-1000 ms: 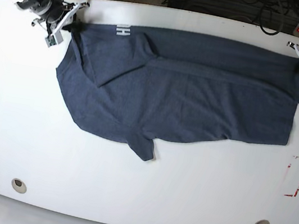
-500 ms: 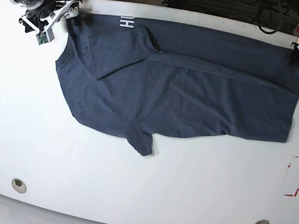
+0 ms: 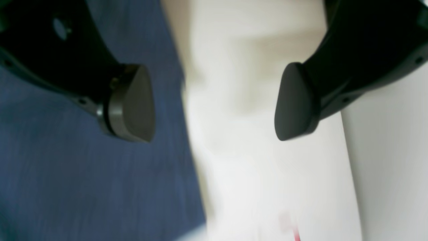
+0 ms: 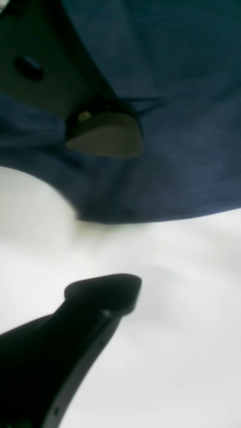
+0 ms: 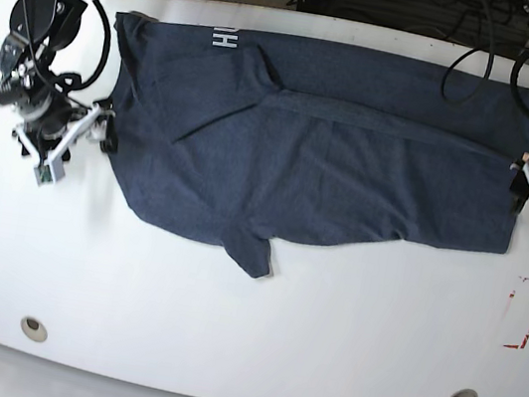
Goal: Fold the T-shirt properly
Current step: 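Release and move both grippers to the shirt's hem edge, grasp it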
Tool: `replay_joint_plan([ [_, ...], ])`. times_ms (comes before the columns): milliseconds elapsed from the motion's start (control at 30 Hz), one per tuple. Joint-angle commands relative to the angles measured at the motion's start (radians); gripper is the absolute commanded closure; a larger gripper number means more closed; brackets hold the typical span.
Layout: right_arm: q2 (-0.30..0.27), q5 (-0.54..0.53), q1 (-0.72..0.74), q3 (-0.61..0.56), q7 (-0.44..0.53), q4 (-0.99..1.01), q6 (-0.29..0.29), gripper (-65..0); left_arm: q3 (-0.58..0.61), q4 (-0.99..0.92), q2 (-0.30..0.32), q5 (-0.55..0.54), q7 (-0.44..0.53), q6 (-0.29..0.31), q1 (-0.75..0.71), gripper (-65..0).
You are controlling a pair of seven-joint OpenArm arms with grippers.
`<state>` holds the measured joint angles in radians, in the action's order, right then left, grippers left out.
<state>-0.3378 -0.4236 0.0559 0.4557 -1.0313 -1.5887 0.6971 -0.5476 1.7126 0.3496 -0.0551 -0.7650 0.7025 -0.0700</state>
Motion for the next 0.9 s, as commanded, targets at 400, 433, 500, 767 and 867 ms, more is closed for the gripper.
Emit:
replay_joint_plan([
  [400,-0.073,-0.011,0.364,-0.243,0.274,0.555,0.001,-50.9,0.048,-0.185,0.013,-0.01,0.016,-0.014,0.212,-51.7],
  [433,-0.073,-0.011,0.381,-0.259,0.302,0.594,0.001,-50.9,0.048,-0.196,0.013,-0.01,0.016,-0.028,0.224,-51.7],
  [500,-0.073,-0.011,0.411,-0.291,0.355,0.67,0.001,-50.9,0.048,-0.216,0.013,-0.012,0.017,-0.054,0.244,-51.7],
  [767,-0.062,-0.011,0.451,-0.426,0.478,0.813,0.001,-50.9,0.05,-0.332,0.013,-0.01,0.135,-0.079,0.273,-51.8],
  [867,-0.036,-0.011,0.448,-0.436,0.481,0.813,0.001,-50.7,0.05,-0.368,0.015,-0.01,0.149,-0.08,0.276,-51.8],
])
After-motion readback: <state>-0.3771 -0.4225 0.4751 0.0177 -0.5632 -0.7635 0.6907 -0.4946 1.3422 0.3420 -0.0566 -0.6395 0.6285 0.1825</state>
